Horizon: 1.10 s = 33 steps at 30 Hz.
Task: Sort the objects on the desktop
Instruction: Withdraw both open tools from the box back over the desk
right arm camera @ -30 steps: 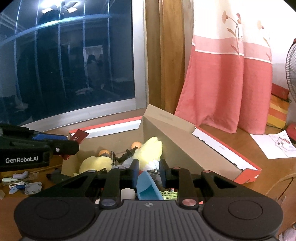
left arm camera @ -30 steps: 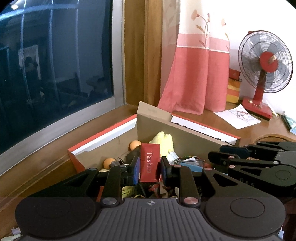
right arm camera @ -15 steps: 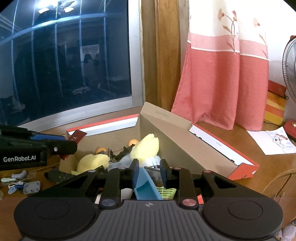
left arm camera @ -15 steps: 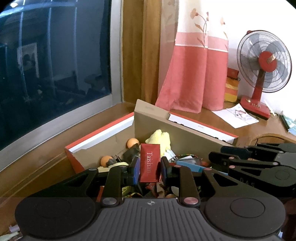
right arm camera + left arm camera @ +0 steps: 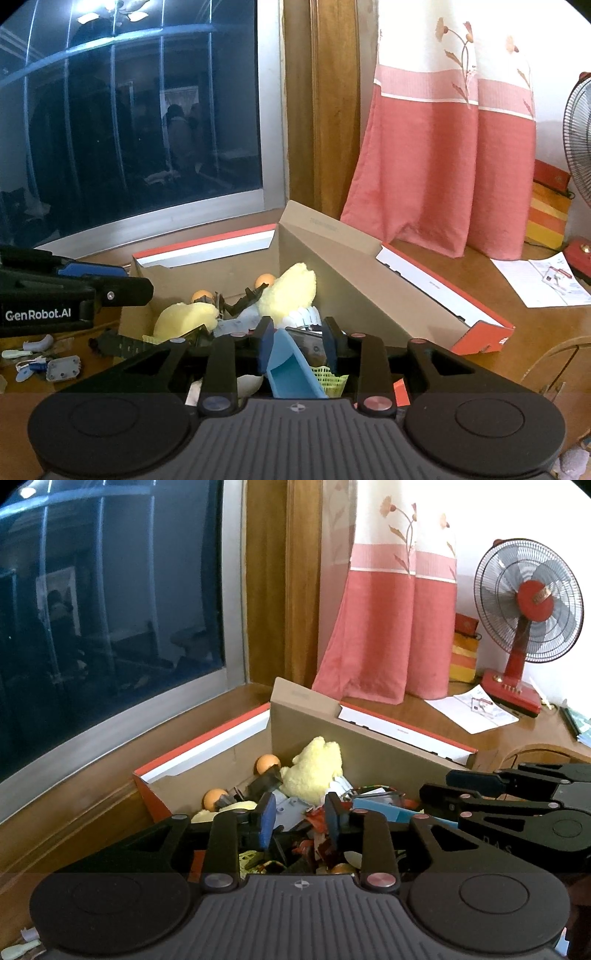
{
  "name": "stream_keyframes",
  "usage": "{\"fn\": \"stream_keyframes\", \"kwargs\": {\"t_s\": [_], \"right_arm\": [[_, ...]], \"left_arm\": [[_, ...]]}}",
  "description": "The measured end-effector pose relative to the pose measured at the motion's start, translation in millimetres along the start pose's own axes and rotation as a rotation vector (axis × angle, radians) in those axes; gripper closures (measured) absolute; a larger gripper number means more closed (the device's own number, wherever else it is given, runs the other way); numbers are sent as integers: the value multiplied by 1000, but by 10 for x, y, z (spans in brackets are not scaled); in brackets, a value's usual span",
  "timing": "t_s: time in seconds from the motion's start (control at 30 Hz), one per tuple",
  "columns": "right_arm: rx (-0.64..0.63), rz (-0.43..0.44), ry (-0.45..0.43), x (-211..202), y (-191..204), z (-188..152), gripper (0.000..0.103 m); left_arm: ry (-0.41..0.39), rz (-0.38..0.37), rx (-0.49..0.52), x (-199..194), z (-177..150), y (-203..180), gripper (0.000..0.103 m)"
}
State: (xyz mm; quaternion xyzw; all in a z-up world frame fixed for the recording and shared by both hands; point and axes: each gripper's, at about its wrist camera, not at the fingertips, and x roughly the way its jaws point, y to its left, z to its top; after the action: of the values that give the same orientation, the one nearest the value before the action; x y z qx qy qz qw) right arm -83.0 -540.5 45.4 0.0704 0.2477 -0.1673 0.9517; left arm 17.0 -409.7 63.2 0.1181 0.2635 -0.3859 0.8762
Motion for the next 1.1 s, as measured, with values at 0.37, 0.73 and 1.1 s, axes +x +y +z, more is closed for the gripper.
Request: {"fn": "stream_keyframes", "kwargs": {"t_s": [0.37,0.73,1.1], "right_arm": [[-7,5,-2,-11,24,-2,71],[-86,-62,-105,-81,308,-18,1],[-105,20,-97,-8,702,34,0]], "left_arm": [[2,-5,-2,-24,-13,42,68],[-40,118,-29,-181,-75,209,0],[-11,211,-101,-398,-265,642,0]]}}
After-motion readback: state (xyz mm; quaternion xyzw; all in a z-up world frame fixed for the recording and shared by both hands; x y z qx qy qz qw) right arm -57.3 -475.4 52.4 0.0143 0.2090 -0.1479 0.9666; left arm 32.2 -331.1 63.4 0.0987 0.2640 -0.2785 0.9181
